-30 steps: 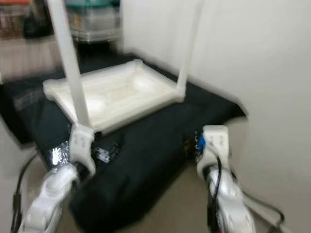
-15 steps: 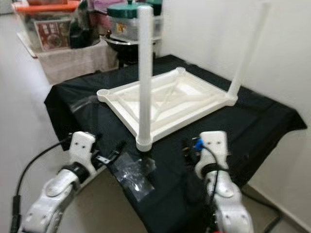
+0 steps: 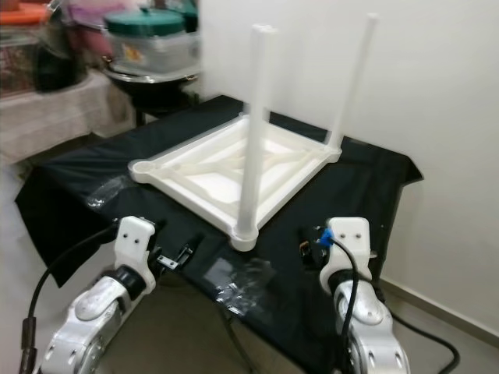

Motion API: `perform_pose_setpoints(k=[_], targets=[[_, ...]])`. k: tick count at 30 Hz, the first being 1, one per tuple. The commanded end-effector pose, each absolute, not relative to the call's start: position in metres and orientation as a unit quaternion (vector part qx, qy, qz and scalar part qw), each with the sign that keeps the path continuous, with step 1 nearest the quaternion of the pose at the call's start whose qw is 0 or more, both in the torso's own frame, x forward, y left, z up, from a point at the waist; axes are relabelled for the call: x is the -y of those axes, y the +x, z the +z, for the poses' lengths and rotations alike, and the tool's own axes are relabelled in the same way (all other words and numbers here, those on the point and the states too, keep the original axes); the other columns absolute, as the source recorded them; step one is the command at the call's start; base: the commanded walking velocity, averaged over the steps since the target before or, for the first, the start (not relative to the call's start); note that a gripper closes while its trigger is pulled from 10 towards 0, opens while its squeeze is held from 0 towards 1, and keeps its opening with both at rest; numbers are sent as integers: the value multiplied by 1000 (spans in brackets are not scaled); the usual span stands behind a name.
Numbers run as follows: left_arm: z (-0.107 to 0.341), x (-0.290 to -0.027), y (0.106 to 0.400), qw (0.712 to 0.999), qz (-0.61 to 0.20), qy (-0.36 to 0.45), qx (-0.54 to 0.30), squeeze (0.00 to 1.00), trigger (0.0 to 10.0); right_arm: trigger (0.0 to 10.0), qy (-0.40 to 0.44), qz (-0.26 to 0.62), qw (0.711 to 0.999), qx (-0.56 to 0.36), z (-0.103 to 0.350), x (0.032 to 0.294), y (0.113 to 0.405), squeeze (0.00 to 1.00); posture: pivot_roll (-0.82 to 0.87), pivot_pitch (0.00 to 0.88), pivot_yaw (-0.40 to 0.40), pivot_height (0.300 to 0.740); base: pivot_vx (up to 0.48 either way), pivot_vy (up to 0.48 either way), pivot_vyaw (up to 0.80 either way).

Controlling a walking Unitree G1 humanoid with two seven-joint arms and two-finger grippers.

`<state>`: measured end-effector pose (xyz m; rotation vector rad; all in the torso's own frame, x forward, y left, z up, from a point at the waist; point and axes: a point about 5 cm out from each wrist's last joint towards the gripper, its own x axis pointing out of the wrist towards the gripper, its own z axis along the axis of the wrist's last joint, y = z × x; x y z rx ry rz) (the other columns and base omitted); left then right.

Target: Building children table

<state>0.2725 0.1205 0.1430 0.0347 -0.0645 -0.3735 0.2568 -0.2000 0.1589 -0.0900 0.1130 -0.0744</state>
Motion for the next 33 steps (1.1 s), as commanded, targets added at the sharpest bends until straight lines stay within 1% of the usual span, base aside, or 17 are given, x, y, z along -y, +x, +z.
perform_pose_setpoints(k=[1, 3, 7, 15, 24, 33], targets=[[142, -122, 273, 983, -180, 18, 29, 0, 10000, 10000, -44, -29, 997, -57, 158, 196, 258, 0, 15, 0, -83, 740, 0, 476, -788], [142, -122, 274, 983, -180, 18, 29, 0, 10000, 10000, -41, -30, 998, -47, 161, 196, 259, 0, 16, 0, -84, 740, 0, 476, -788], [142, -122, 274, 983, -179, 19, 30, 0, 10000, 10000, -65, -34, 996, -53, 159, 198, 261, 0, 22, 0, -85, 740, 0, 476, 0], [142, -123, 274, 983, -178, 20, 31, 0, 10000, 10000, -53, -28, 997, -57, 157, 195, 262, 0, 24, 0, -87, 740, 0, 476, 0], [141, -123, 273, 983, -181, 20, 30, 0, 10000, 10000, -48, -32, 997, -56, 155, 196, 260, 0, 20, 0, -75, 740, 0, 476, -772], [140, -124, 273, 983, -179, 20, 29, 0, 10000, 10000, -66, -30, 996, -53, 156, 195, 262, 0, 24, 0, -83, 740, 0, 476, 0]])
